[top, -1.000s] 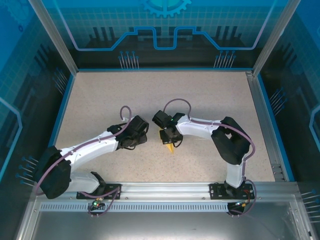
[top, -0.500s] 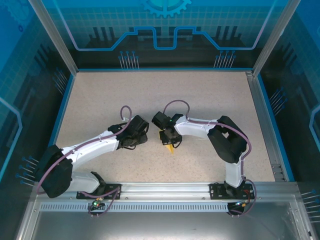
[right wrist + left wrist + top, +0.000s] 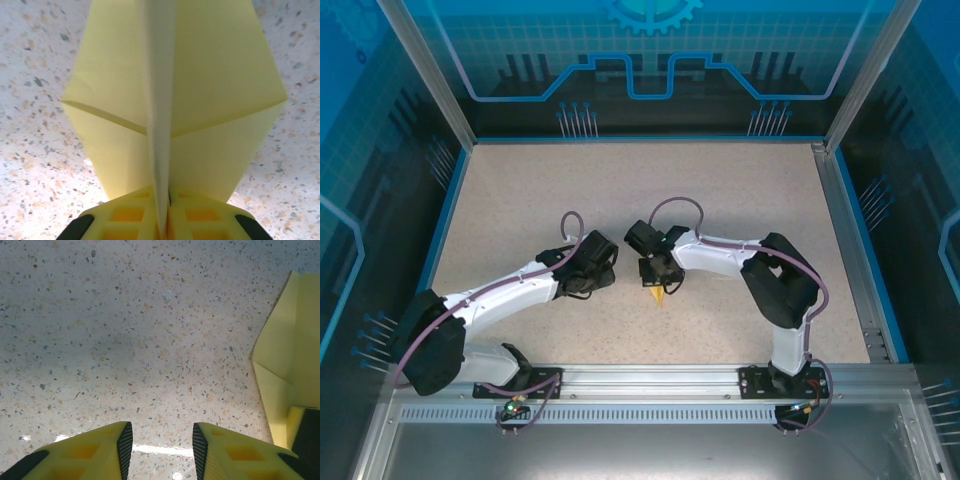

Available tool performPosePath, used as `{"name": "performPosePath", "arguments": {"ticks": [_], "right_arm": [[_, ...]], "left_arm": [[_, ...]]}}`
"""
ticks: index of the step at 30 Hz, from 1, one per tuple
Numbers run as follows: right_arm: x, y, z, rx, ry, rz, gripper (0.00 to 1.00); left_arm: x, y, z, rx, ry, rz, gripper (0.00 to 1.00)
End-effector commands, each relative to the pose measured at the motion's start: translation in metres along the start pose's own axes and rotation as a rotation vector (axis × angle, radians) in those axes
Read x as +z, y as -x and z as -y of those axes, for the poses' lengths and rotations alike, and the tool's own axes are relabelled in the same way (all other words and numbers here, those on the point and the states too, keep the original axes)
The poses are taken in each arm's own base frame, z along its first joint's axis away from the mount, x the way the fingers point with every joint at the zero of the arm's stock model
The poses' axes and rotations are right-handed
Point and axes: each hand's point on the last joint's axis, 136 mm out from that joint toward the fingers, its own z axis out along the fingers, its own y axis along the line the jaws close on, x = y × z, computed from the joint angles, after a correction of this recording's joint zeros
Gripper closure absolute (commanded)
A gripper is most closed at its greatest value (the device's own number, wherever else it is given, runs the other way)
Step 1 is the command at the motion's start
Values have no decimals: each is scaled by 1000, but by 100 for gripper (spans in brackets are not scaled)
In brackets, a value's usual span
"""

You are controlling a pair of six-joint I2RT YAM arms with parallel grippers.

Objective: Fold a paper plane with a square sheet of paper (pick it up from the middle)
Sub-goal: Move a paper plane to the center of the table.

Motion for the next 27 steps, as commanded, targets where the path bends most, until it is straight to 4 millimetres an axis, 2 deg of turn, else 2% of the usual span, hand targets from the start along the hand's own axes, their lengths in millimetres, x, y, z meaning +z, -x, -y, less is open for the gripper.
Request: {"name": "performPosePath", "arguments": {"ticks": [1,8,15,21,27], "right_arm": [[-7,9,4,66,-2,35,84],[19,0,5,70,-29,-35,84],[30,-7,10,60,-58,-65,80],[21,-2,6,39,-31,-51,80],[-11,13,-7,-2,45,14,74]], "left_arm": [[-1,0,4,4,-12,-14,60],[-1,-1,3,10,-13,-17,59],[-1,-1,2,11,-13,-16,59],[-2,0,6,24,-23,-14,59],[-6,4,8,36,-44,5,59]]}}
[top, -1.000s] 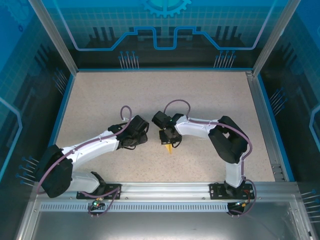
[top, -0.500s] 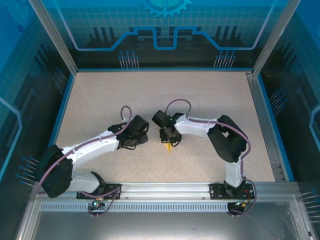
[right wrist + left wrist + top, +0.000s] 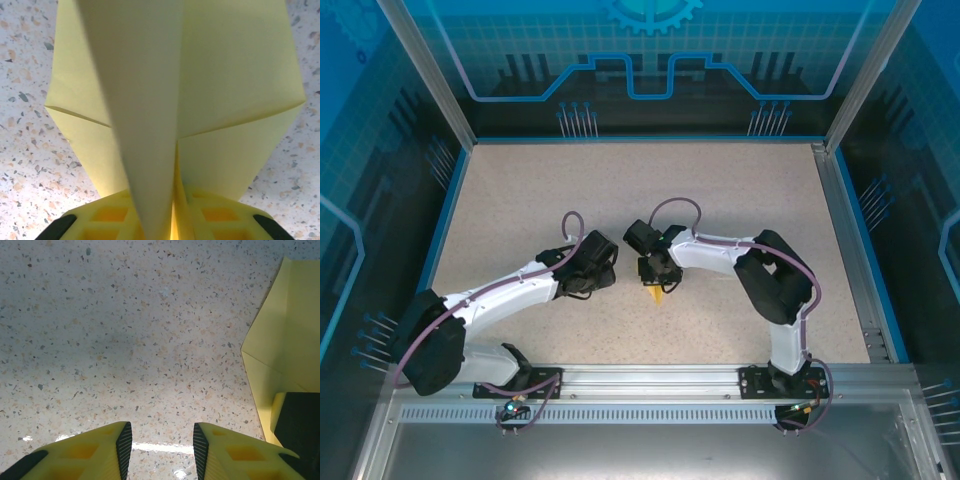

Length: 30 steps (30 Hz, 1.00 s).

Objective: Fold a paper plane with a square sheet of paper (pick it up from the middle)
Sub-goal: Move a paper plane to the center of the table, then reset both arms

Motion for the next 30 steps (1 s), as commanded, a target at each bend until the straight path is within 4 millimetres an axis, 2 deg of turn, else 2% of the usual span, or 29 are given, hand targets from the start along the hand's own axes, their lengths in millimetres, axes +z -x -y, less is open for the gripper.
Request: {"name": "performPosePath", "arguments": {"ticks": [1,7,15,18,21,24,27,29,30], "right_arm": [[-30,13,-8,-26,63,48,72],[-58,16,-10,-61,111,99,66],[-95,19,7,-56,114,214,60],[-115,22,18,-57,113,297,58],[-141,24,37,-56,97,415,51],[-171,26,65,-50,55,546,41],[-199,29,101,-40,-24,678,30],[-214,31,128,-27,-109,751,16],[-217,33,142,-22,-158,774,13]], "left_arm": [[-7,7,7,16,-40,20,59],[-12,11,7,24,-45,42,58],[-16,14,7,31,-47,62,58],[-19,16,5,41,-49,80,56],[-25,20,0,51,-53,114,54],[-33,26,-6,59,-56,166,47],[-42,35,-14,83,-38,229,41],[-49,45,-24,95,9,284,32],[-52,50,-28,104,29,311,29]]}}
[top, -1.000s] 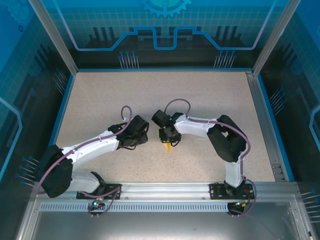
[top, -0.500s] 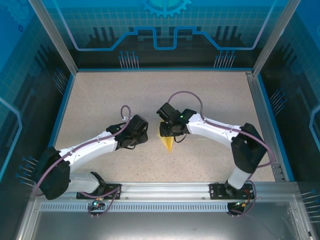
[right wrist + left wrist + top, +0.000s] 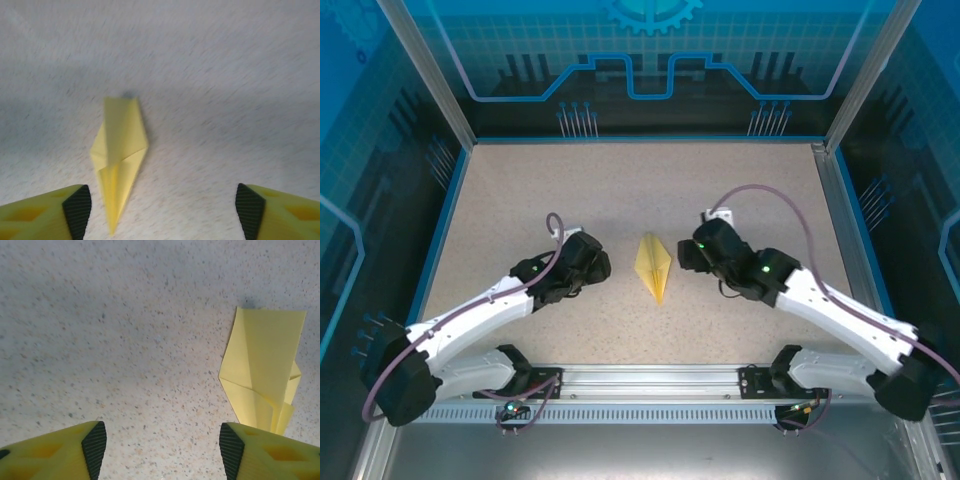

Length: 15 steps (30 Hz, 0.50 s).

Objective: Fold a paper plane with a square sheet of paper (pick it up from the middle)
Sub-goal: Reset both arms

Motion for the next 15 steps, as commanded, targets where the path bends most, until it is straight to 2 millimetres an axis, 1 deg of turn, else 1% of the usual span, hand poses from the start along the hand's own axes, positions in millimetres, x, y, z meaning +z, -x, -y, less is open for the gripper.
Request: {"name": "performPosePath", "arguments": {"ticks": [1,2,3,4,5,7,9,10,11,12,13,15], "right_arm": [[-6,15,61,-71,-255,118,7],[-6,18,77,-87,-322,136,1],[1,12,91,-115,-370,122,1],[10,7,100,-155,-391,88,1],[20,-1,111,-174,-417,41,1],[34,-11,131,-188,-469,-21,1],[45,-16,149,-181,-525,-28,1],[53,-22,155,-182,-524,-25,0],[63,-25,156,-175,-486,-10,1],[70,-25,157,-173,-456,6,1],[76,-29,160,-177,-438,5,1],[78,-27,164,-164,-426,13,1]], "left_arm": [[-7,23,-27,61,116,124,25],[-9,30,-33,68,139,151,21],[-11,37,-37,73,157,174,17],[-10,43,-43,82,177,199,11],[-9,50,-48,90,194,222,6],[-8,61,-57,99,226,258,3],[-10,73,-60,124,237,291,1],[-13,79,-63,120,247,307,2],[-13,85,-67,123,259,326,1],[-12,88,-70,132,265,341,2],[-8,90,-73,149,270,349,1],[-1,91,-82,167,285,343,2]]}}
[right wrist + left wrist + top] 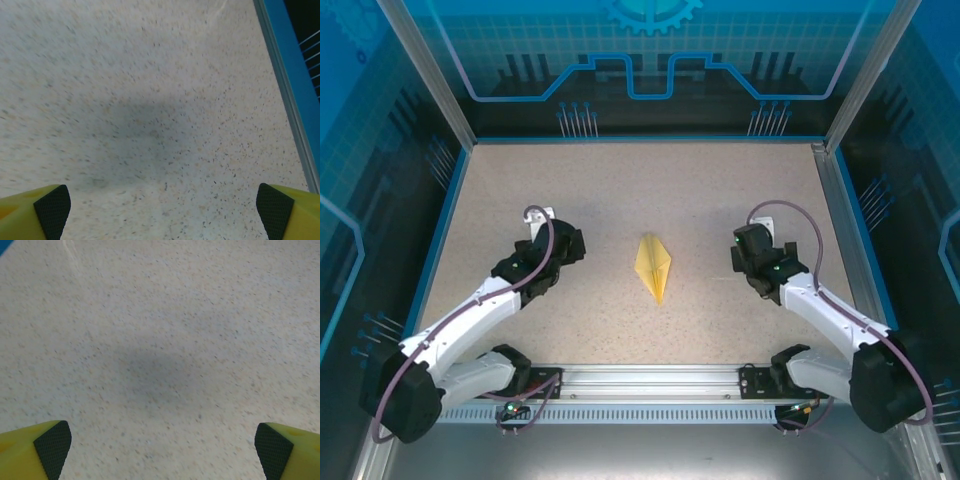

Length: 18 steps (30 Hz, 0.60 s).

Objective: Fold a paper plane with a square sheet of paper (pick it up from the middle)
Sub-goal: Reset both arms

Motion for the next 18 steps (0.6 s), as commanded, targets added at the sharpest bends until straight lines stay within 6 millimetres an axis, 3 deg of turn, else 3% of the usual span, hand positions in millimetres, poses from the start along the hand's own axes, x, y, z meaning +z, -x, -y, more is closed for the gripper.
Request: {"name": "performPosePath", "arguments": {"ticks": [1,4,9,18], "right_arm": [[2,37,-5,32,73,149,1],[11,43,-9,68,124,236,1],[25,49,-20,35,164,286,1],[30,74,-31,67,253,474,1]], "left_arm": [[12,8,-16,68,52,50,2],[25,5,-36,38,97,46,2],[40,8,-47,48,107,79,2],[67,15,-30,59,-37,237,2]]}}
